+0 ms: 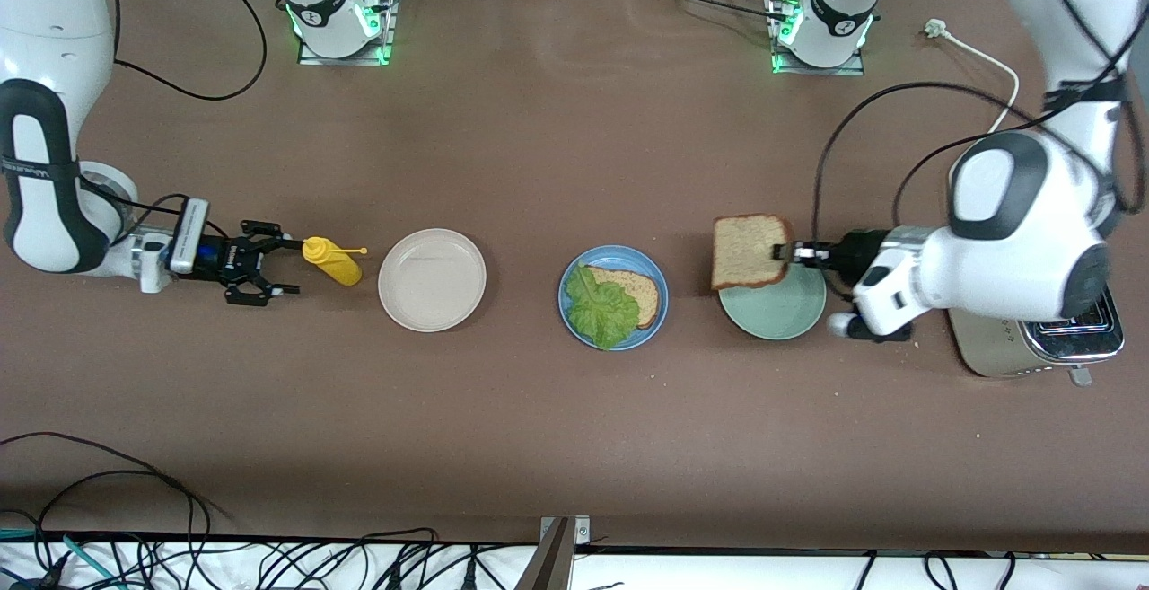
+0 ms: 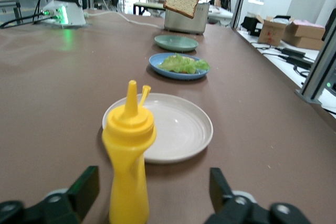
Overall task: Make sandwich in blue plate with both arms
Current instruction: 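Place the bread on the lettuce while the right gripper releases the mustard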
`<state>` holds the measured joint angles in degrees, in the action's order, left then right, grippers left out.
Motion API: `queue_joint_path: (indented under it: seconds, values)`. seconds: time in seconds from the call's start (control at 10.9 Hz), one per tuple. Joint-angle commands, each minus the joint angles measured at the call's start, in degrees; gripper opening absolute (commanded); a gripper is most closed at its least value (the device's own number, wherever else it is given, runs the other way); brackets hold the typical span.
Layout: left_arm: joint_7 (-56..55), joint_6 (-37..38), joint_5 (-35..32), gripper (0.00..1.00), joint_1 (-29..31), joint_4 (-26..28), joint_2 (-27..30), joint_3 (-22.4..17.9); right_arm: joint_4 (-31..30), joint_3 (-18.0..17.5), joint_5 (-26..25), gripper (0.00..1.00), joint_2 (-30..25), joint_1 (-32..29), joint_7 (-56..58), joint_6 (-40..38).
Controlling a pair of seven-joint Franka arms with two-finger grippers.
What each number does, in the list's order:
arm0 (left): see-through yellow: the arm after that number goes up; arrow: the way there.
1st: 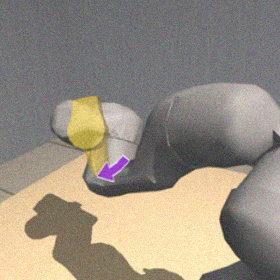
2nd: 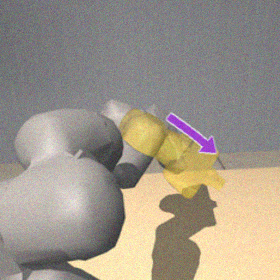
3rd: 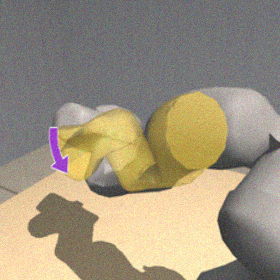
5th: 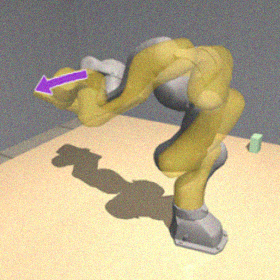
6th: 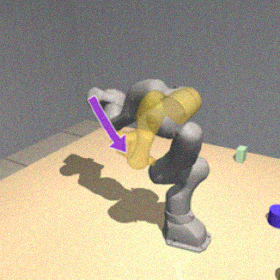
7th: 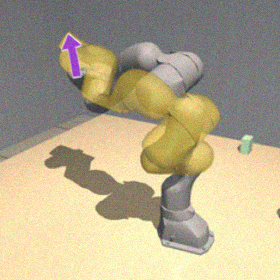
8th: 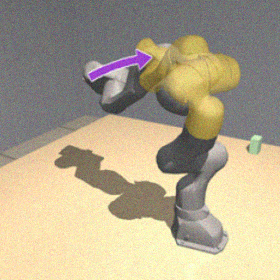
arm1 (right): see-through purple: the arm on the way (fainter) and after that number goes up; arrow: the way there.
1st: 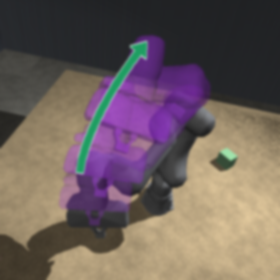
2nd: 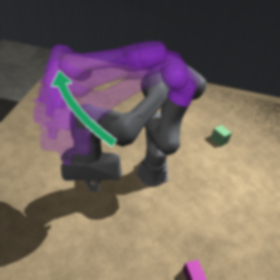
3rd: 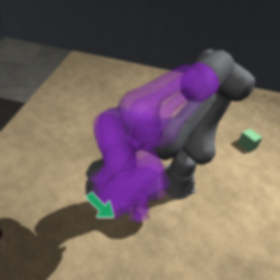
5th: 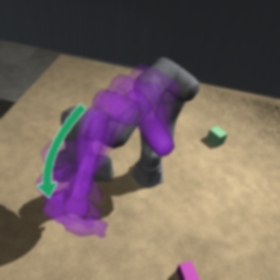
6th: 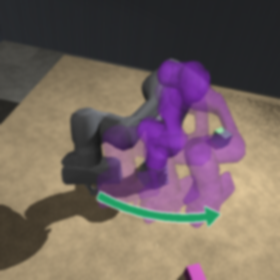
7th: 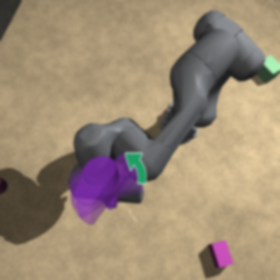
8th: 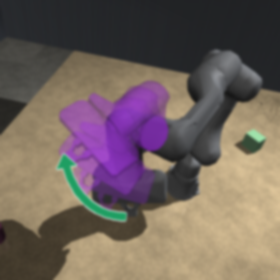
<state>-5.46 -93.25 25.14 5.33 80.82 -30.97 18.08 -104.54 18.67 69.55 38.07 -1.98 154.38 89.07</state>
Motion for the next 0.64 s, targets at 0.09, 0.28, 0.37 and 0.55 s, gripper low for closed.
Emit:
queue_joint_path:
  seconds: [0.09,0.28,0.37,0.55]
  values:
    - [-0.87,-12.36,9.83,0.0,-9.17,-1.19,-6.54,-1.38,-0.05,3.21,-11.44,1.0,-7.99,-0.66,-18.45,1.1]
    - [-0.96,-19.3,10.81,0.0,-12.43,-2.15,-9.7,-1.38,0.04,3.39,-17.14,1.0,-12.03,-0.22,-30.57,2.42]
    - [-0.87,-23.43,12.73,0.0,-13.84,-2.16,-11.11,-1.38,0.04,3.39,-19.6,1.0,-14.23,0.66,-37.42,3.64]
    - [-0.52,-27.41,13.71,0.0,-16.04,-2.16,-13.05,-1.99,0.04,2.44,-26.01,1.0,-19.14,1.54,-53.75,6.02]
